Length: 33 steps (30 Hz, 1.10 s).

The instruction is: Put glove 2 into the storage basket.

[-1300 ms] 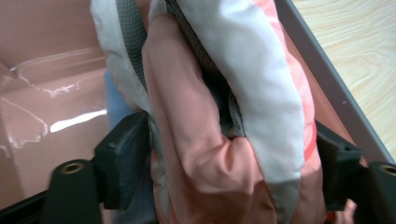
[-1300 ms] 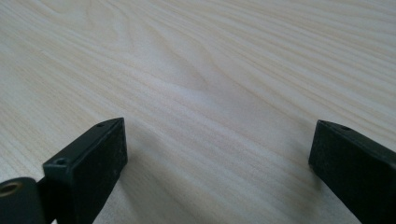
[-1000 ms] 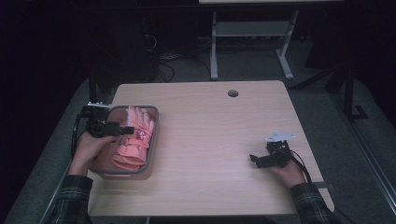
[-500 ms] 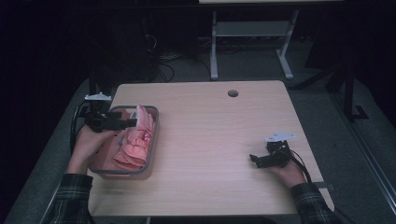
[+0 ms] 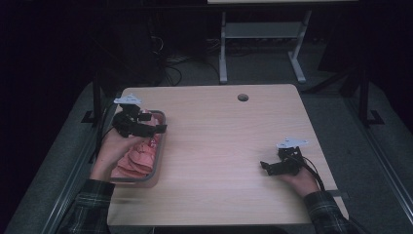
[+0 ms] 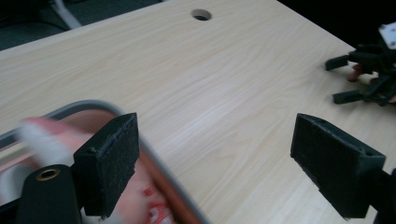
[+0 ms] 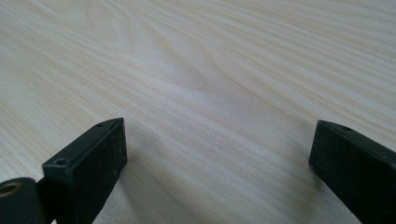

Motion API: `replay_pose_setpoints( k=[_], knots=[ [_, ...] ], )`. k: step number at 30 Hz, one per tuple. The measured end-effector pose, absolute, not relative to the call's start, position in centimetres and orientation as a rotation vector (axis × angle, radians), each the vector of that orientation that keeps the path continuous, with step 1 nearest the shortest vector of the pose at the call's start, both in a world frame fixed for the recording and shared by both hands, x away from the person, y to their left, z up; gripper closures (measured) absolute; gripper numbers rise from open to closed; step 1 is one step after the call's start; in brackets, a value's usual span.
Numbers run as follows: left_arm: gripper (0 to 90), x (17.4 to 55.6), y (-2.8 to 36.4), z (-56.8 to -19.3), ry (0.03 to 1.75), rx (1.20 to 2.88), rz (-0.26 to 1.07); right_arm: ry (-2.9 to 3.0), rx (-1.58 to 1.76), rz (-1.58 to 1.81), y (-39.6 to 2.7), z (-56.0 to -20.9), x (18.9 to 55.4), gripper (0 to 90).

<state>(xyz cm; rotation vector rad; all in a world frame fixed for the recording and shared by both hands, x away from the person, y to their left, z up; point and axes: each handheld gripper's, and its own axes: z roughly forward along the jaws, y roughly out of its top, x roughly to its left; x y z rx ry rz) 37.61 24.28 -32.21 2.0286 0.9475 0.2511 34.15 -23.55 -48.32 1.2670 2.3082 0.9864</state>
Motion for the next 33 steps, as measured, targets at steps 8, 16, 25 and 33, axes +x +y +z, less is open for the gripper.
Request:
replay_pose_setpoints(
  k=[8, 16, 25, 33],
  knots=[
    [15.2, 36.8, 20.5, -33.7, 0.878, 2.065, 0.218, 2.31, 1.264, 0.986, -23.5, -48.3, 34.2, 3.5],
    [15.2, 35.7, 17.3, -35.5, 0.815, 2.1, 0.241, 2.31, 1.264, 0.986, -23.5, -48.3, 34.2, 3.6],
    [15.2, 34.5, 14.5, -38.2, 0.76, 2.158, 0.23, 2.31, 1.264, 0.985, -23.5, -48.3, 34.2, 3.5],
    [15.1, 33.8, 12.8, -40.5, 0.718, 2.19, 0.209, 2.309, 1.267, 0.984, -23.5, -48.3, 34.2, 3.5]
  ],
)
